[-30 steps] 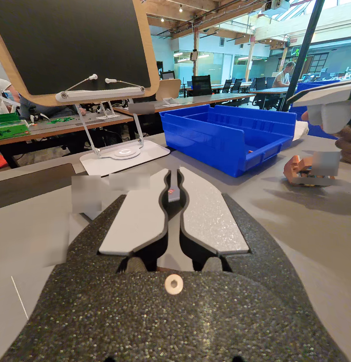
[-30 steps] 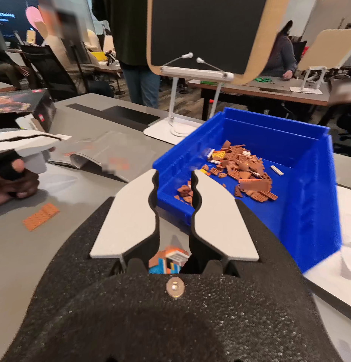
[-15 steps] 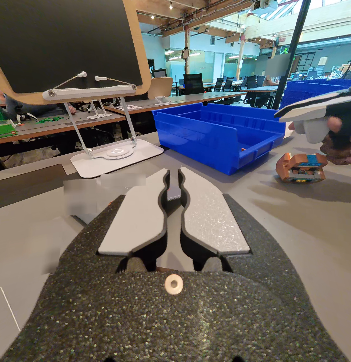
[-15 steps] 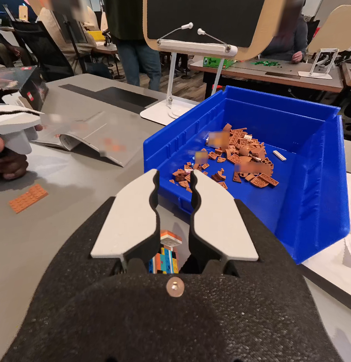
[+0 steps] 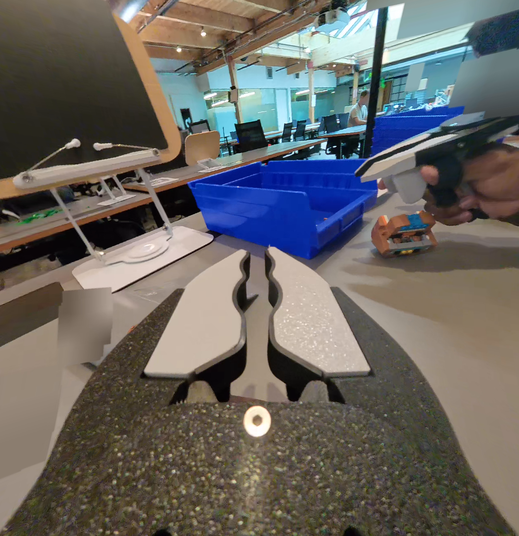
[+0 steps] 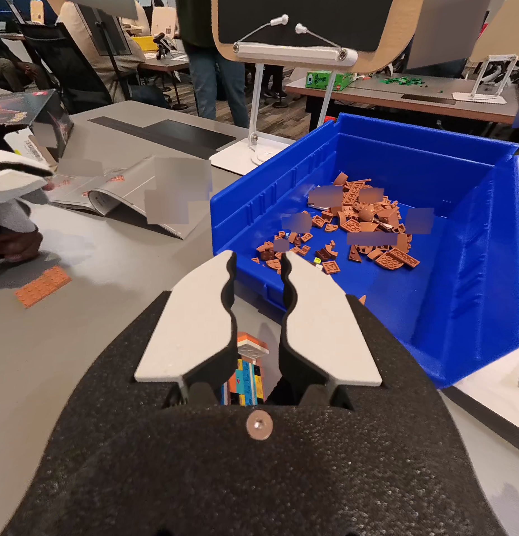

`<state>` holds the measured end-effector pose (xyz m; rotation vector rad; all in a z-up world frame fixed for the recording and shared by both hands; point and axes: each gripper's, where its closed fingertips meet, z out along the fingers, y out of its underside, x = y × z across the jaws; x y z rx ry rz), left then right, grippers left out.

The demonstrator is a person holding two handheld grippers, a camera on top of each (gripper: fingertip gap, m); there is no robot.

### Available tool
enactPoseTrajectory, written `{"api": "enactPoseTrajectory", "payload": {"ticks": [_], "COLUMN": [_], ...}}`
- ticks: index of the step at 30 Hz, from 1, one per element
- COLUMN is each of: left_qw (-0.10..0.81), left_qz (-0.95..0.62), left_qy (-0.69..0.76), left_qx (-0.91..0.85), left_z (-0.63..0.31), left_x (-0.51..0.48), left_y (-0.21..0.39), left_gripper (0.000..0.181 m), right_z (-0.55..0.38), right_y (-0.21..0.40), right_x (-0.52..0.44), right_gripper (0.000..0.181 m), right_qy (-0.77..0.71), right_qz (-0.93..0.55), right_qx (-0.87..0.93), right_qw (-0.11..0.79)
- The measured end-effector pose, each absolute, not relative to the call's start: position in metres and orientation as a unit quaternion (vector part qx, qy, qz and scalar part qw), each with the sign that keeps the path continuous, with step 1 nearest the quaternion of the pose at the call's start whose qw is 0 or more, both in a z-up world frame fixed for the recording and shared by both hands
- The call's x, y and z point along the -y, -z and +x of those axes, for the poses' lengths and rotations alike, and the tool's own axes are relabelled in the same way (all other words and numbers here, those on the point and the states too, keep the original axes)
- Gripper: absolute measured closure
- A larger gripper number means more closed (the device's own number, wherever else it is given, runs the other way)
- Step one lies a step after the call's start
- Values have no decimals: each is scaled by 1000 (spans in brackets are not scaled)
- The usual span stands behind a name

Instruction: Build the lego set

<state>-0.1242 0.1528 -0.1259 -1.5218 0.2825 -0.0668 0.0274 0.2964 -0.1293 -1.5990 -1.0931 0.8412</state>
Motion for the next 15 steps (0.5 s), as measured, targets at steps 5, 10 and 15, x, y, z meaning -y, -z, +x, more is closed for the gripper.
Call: {"api": "enactPoseTrajectory", "payload": {"ticks": [5, 10, 15], "left_qw": [712, 713, 710], "left_qz": [-676, -677, -681], "left_qy": [2, 12, 11], "left_qx": [-189, -181, -178], "left_z": [-104, -104, -104], "left_x": [-147, -146, -148], "left_y": [128, 127, 128], "left_gripper": [172, 172, 172], "right_z": [23, 20, 23], "right_y": [137, 144, 143], "right_x": [-292, -291, -294], "right_gripper": [152, 152, 153], "right_qy": [-346, -348, -360], "right_qz": [-662, -665, -666], "right_qx": [458, 463, 455], "right_qw": [482, 471, 470]}}
